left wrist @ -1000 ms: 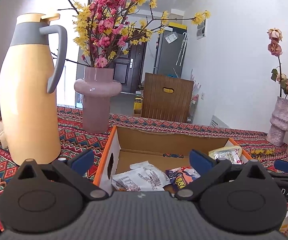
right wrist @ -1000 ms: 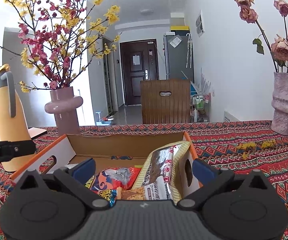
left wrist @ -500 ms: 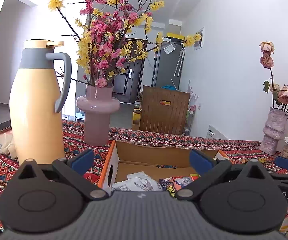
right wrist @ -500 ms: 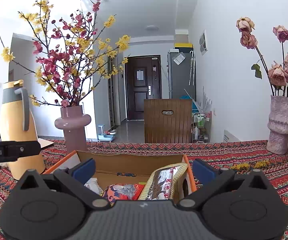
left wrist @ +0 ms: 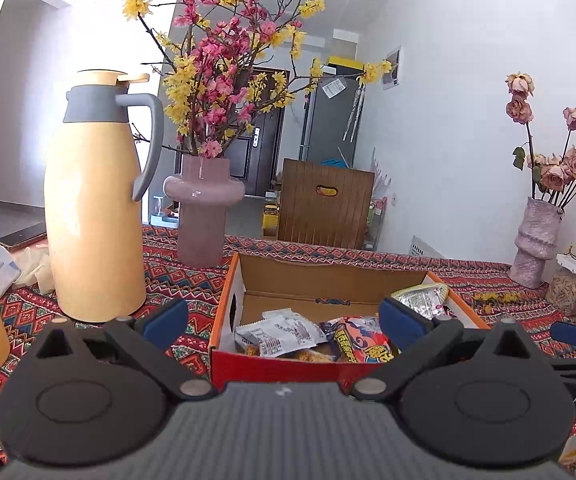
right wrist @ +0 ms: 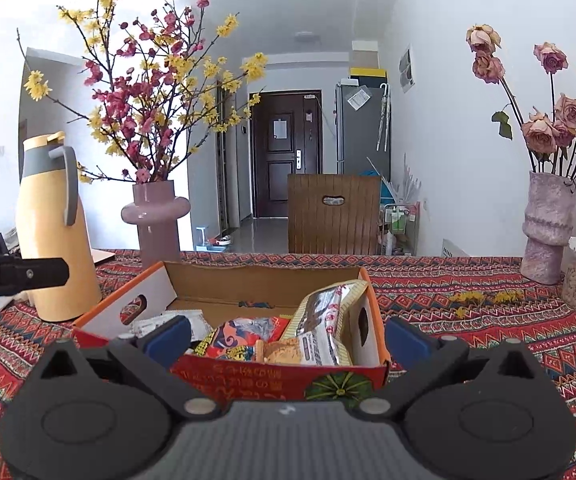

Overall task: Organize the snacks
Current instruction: 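Move both tools back toward the remaining snack pile, then close the right tool on the clear cookie packet and lift it, then grasp the pink packet with the left tool while the right holds the cookie packet, then carry the pink packet and cookie packet over the cardboard box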

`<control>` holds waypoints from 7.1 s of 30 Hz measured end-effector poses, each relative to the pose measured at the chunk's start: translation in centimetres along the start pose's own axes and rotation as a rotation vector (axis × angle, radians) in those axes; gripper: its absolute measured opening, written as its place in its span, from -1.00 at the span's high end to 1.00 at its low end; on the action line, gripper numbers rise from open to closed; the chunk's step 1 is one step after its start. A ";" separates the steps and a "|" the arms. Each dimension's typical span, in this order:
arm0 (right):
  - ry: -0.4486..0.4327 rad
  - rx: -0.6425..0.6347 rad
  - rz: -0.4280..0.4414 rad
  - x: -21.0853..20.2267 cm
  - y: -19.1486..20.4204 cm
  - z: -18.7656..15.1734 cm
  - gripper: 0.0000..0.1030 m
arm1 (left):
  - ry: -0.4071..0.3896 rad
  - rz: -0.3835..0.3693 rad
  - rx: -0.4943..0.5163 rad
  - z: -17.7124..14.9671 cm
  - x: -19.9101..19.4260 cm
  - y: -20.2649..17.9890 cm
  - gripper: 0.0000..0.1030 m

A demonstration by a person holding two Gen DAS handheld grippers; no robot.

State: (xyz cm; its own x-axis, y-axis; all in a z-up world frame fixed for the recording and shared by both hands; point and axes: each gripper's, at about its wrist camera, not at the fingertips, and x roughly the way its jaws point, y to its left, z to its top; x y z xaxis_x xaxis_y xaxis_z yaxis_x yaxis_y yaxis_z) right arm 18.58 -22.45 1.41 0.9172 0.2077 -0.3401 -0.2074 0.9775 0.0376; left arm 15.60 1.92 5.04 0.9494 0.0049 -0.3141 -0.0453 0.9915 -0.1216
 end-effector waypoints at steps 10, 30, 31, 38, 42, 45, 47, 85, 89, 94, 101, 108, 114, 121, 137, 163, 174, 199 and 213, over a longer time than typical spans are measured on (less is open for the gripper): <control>0.091 0.014 -0.034 -1.2 -0.9 -3.2 -1.00 | 0.085 0.015 -0.003 -3.2 -0.5 1.6 -1.00; 0.295 0.008 -0.079 -2.2 -2.0 -8.3 -1.00 | 0.197 0.032 -0.010 -7.0 0.8 3.5 -1.00; 0.303 0.010 -0.076 -2.1 -1.9 -8.4 -1.00 | 0.199 0.031 -0.013 -7.1 0.9 3.6 -1.00; 0.397 0.043 -0.112 -0.8 -1.7 -9.0 -1.00 | 0.201 0.023 -0.021 -7.1 0.8 3.6 -1.00; 0.402 0.052 -0.124 -0.8 -1.7 -9.1 -1.00 | 0.199 0.020 -0.027 -7.1 0.8 3.7 -1.00; 0.407 0.046 -0.114 -0.9 -1.7 -9.2 -1.00 | 0.199 0.016 -0.029 -7.1 0.8 3.7 -1.00; 0.407 0.041 -0.105 -1.0 -1.7 -9.2 -1.00 | 0.200 0.014 -0.030 -7.1 0.7 3.7 -1.00; 0.306 -0.028 -0.076 -3.5 -0.4 -8.0 -0.57 | 0.219 0.015 -0.046 -7.3 1.1 4.0 -1.00; 0.337 -0.077 -0.098 -3.3 1.2 -8.6 -0.58 | 0.219 0.011 -0.051 -7.3 1.0 4.0 -1.00; 0.343 -0.107 -0.116 -2.9 2.1 -9.3 -0.41 | 0.218 0.004 -0.056 -7.4 0.9 4.1 -1.00; 0.337 -0.117 -0.064 -3.3 2.5 -9.2 0.02 | 0.217 0.003 -0.061 -7.4 0.9 4.1 -1.00; 0.308 -0.059 -0.041 -3.8 1.7 -8.8 0.13 | 0.229 0.015 -0.058 -7.4 1.1 4.1 -1.00; 0.251 -0.003 -0.052 -3.9 -0.1 -8.0 0.13 | 0.291 0.043 -0.034 -7.3 1.7 3.9 -1.00; 0.212 0.094 -0.057 -2.1 -2.6 -8.0 0.13 | 0.381 0.017 0.024 -7.6 2.6 2.4 -1.00; 0.215 0.126 0.003 -1.5 -3.0 -8.8 0.12 | 0.441 0.019 0.135 -8.3 4.6 -1.2 -0.92; 0.188 0.128 -0.004 -2.3 -2.9 -8.5 0.12 | 0.380 -0.003 0.124 -7.4 2.6 -0.8 -0.17; 0.118 0.094 0.007 -3.1 -2.1 -6.1 0.12 | 0.286 -0.011 0.129 -4.6 1.4 -1.1 -0.17; -0.007 -0.002 0.029 2.9 0.2 2.4 0.11 | 0.134 0.010 0.145 2.3 4.9 -3.0 -0.18; 0.064 0.003 0.008 9.8 0.7 3.0 0.11 | 0.147 0.049 0.098 2.5 10.2 -2.9 -0.18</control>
State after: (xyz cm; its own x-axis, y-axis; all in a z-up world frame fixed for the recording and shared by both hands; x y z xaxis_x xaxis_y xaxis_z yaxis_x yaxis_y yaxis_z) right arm 28.51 -19.62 0.95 0.8918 0.2127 -0.3993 -0.2135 0.9760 0.0432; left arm 26.17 -0.56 4.52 0.8910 0.0416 -0.4521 -0.0531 0.9985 -0.0129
